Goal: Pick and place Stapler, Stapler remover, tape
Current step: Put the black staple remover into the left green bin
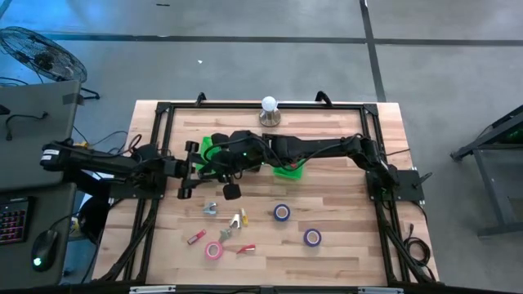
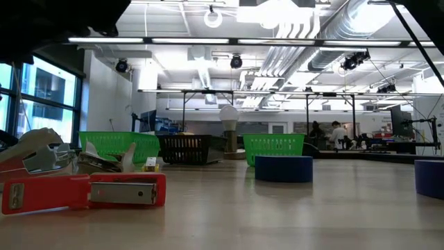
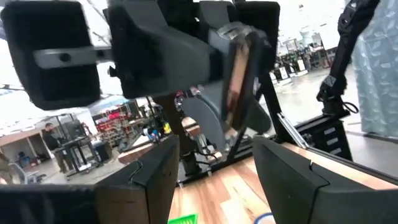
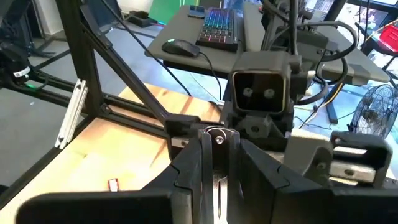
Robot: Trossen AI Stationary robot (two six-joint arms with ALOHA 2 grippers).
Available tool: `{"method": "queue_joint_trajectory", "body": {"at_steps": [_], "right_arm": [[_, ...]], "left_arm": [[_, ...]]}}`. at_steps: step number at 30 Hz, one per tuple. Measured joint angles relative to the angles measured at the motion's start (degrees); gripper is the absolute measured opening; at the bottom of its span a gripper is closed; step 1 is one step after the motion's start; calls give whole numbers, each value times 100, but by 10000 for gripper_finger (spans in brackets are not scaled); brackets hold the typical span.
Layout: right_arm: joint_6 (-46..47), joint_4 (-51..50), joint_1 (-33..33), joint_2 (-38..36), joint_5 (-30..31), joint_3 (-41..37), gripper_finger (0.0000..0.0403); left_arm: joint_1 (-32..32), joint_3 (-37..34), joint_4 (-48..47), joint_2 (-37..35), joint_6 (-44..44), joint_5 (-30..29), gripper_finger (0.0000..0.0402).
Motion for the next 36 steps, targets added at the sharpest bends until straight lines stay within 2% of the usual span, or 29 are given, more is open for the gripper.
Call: {"method": "queue_joint_trajectory", "body": {"at_steps": [12, 36], "right_arm": [[-141, -20, 16, 0, 733, 0, 67], [-146, -27, 4, 118, 797, 9, 67]], "left_arm": [[3, 3, 96, 82, -12, 43, 202], [-1, -4, 633, 82, 6, -280, 202]]}}
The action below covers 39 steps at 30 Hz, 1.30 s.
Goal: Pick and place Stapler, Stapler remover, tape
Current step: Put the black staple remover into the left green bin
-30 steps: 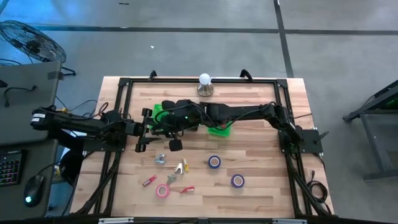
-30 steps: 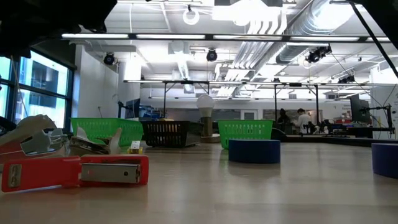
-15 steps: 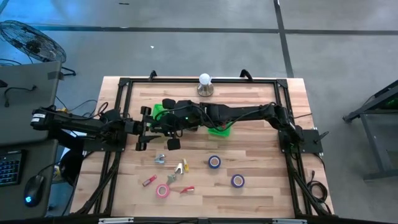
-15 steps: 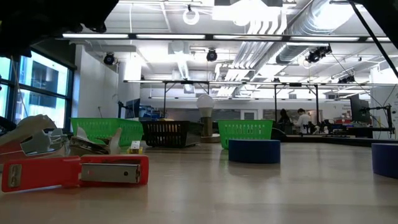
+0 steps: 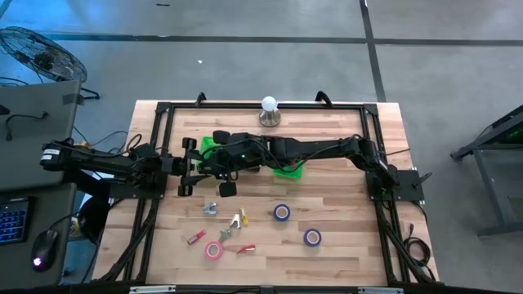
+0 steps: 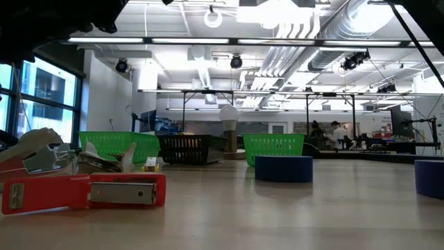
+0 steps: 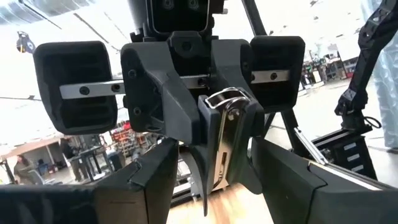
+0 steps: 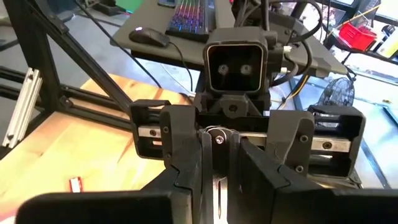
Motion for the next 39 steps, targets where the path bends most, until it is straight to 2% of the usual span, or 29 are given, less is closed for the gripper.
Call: {"method": "queue_joint_trajectory", "body": {"at_steps": [6, 9, 12, 15, 17, 19, 22, 25, 29, 32, 35, 39], "right_arm": [[2, -6, -1, 0, 1, 0, 67], [-2, -26, -3, 0, 39, 0, 67], [-13, -41, -12, -2, 83, 0, 67], [-11, -56, -4, -2, 85, 0, 67], [3, -56, 4, -2, 55, 0, 87], [1, -74, 43, 0, 41, -5, 126], [-273, -101, 195, -10, 343, -2, 185], [-773, -189, 422, -118, 1031, -9, 227], [-1475, -332, 925, -528, 2533, 5, 258], [-1876, -672, 1345, -805, 3803, 13, 265], [-2005, -1093, 1771, -1048, 5161, 4, 264], [-1452, -1946, 2238, -1440, 6464, 21, 254]], "left_arm": [[-1, 0, 3, 0, 1, -187, 193], [-2, 0, -2, 0, -3, -344, 156], [4, 0, -3, -7, -39, -469, 95], [0, 0, -26, -7, -31, -486, 100], [-2, 0, -36, -7, -3, -498, 100], [-2, 0, -97, -7, 31, -492, 100], [-7, 11, -153, -7, 33, -485, 100], [-3, 24, -232, -10, 29, -617, 100], [2, 24, -355, -9, 21, -1071, 100], [0, 24, -503, -9, -25, -1641, 100], [2, 22, -777, -7, -117, -2515, 100], [4, 290, -1729, -4, -10, -3337, 100]]}}
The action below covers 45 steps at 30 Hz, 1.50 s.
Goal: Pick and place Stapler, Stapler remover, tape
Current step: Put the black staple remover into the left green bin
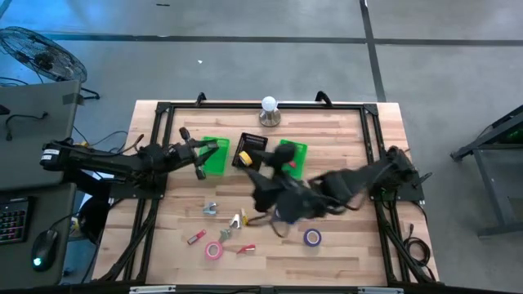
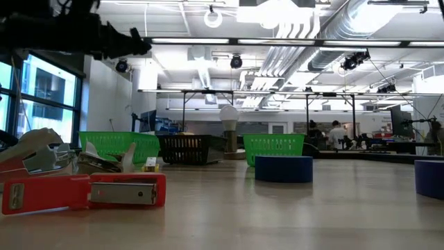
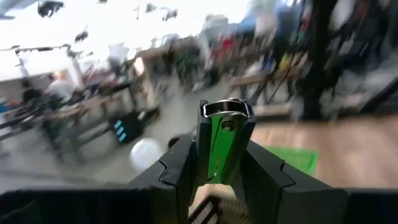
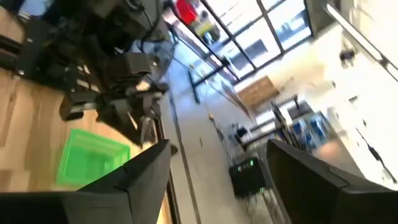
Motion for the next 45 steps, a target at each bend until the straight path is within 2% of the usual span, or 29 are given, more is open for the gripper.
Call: {"method": "queue_joint_trajectory", "body": {"at_steps": [3, 10, 14, 18, 23, 30, 35, 39, 41, 45], "right_arm": [[958, -951, 242, -176, 383, 1, 245], [3236, -2905, 380, -405, 304, -5, 231], [4001, -3550, 319, -391, 40, -92, 224], [4297, -3663, 271, -393, -96, -382, 216], [4379, -3577, 273, -393, -77, -775, 209], [4633, -3473, 273, -391, -263, -973, 208], [4678, -3458, 273, -393, -328, -974, 208], [4680, -3458, 273, -393, -342, -974, 208], [4678, -3458, 273, -393, -352, -971, 208], [4678, -3460, 273, -393, -350, -971, 208]], "left_arm": [[0, 556, -1182, 0, 3, -175, 100], [15, 2153, -3956, 3, -250, -12, 100], [311, 2808, -5005, 28, -765, 126, 100], [940, 3000, -5962, 70, -1277, 421, 100], [1946, 3006, -6477, 444, -1638, 1297, 100], [2963, 3006, -6535, 1546, -1653, 2434, 100], [3438, 3006, -6551, 2512, -1653, 3112, 100], [3607, 3006, -6565, 3088, -1700, 3323, 100], [3600, 3006, -6561, 3286, -1861, 3326, 127], [3598, 3006, -6565, 3409, -1939, 3323, 230]]}}
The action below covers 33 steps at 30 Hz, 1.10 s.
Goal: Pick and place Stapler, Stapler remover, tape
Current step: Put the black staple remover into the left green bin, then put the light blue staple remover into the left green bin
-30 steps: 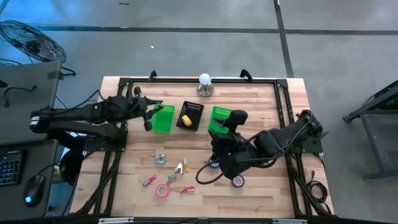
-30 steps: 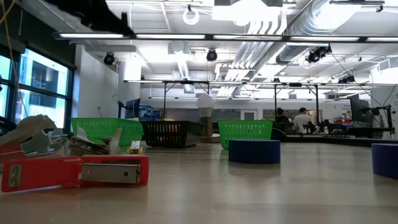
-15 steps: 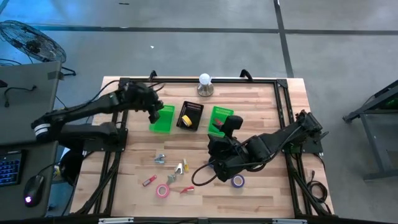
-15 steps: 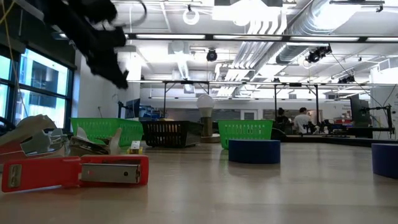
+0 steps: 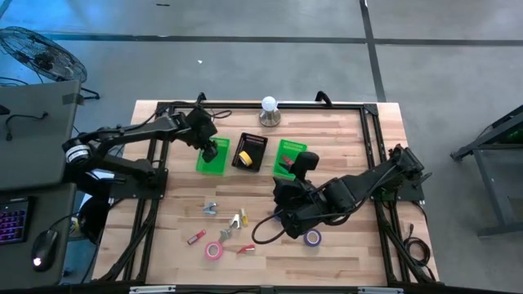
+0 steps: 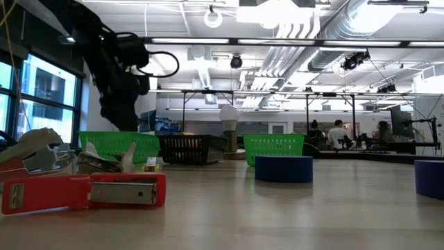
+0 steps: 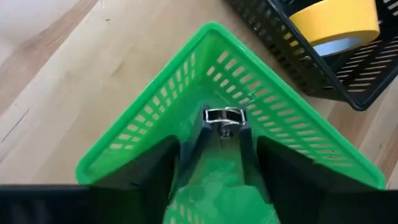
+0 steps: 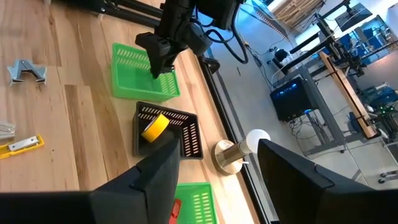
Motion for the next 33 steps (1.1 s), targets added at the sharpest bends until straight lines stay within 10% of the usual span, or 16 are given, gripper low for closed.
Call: {"method": "queue_joint_trajectory", "body": {"at_steps": [5, 15, 33], "right_arm": [[-7, 0, 0, 0, 9, 0, 208], [-70, -13, 0, 0, 52, 0, 208], [-83, -170, 0, 0, -17, 3, 208]], "left_arm": [[0, 32, -32, -35, -2, -33, 302], [-468, 855, -1660, -71, 4, 733, 313], [-4199, 984, -2511, -71, -2238, -681, 314]]}}
